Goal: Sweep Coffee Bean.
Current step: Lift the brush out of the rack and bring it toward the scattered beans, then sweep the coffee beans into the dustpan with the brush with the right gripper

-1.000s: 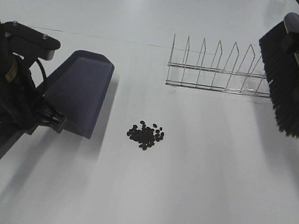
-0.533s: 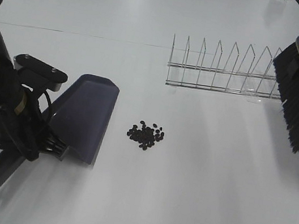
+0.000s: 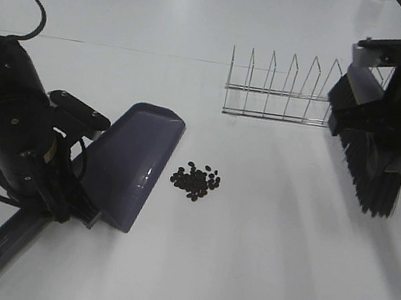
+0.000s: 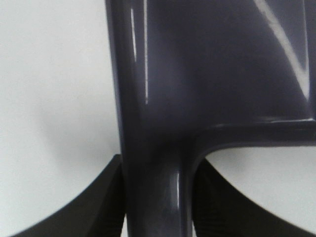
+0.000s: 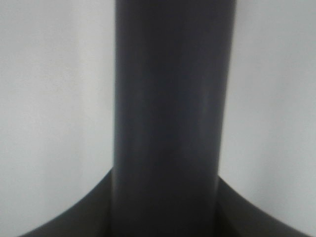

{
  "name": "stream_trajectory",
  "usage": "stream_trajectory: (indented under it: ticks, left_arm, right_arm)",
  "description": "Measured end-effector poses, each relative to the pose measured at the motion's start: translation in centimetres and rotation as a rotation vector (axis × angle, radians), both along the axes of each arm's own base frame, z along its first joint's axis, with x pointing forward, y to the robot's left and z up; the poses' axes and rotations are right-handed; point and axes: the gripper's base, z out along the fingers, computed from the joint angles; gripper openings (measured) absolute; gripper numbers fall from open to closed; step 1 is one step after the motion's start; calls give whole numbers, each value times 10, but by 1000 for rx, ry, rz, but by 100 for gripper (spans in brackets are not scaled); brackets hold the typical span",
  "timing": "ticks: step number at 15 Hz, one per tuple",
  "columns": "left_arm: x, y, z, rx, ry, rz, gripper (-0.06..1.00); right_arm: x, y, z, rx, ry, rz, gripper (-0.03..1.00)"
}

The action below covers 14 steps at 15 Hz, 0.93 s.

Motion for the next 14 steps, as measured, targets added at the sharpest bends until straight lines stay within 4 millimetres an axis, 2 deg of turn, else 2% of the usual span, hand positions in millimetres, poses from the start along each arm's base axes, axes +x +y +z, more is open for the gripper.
stream_trajectory:
  ticks: [2, 5, 6, 10, 14]
  left_arm:
    - [6, -3, -1, 24, 12, -7, 34]
    - [10, -5, -3, 48, 27, -27, 34]
    - [10, -5, -4, 59, 36, -43, 34]
    - [11, -5, -5, 60, 36, -50, 34]
    - [12, -6, -5, 59, 35, -55, 34]
  right_arm:
    - [10, 23, -18, -45, 26, 48, 30]
    - [18, 44, -40, -128, 89, 99, 30]
    - [21, 60, -53, -181, 109, 132, 30]
    - [13, 88, -75, -210, 133, 162, 30]
    - [3, 119, -90, -114, 157, 130, 30]
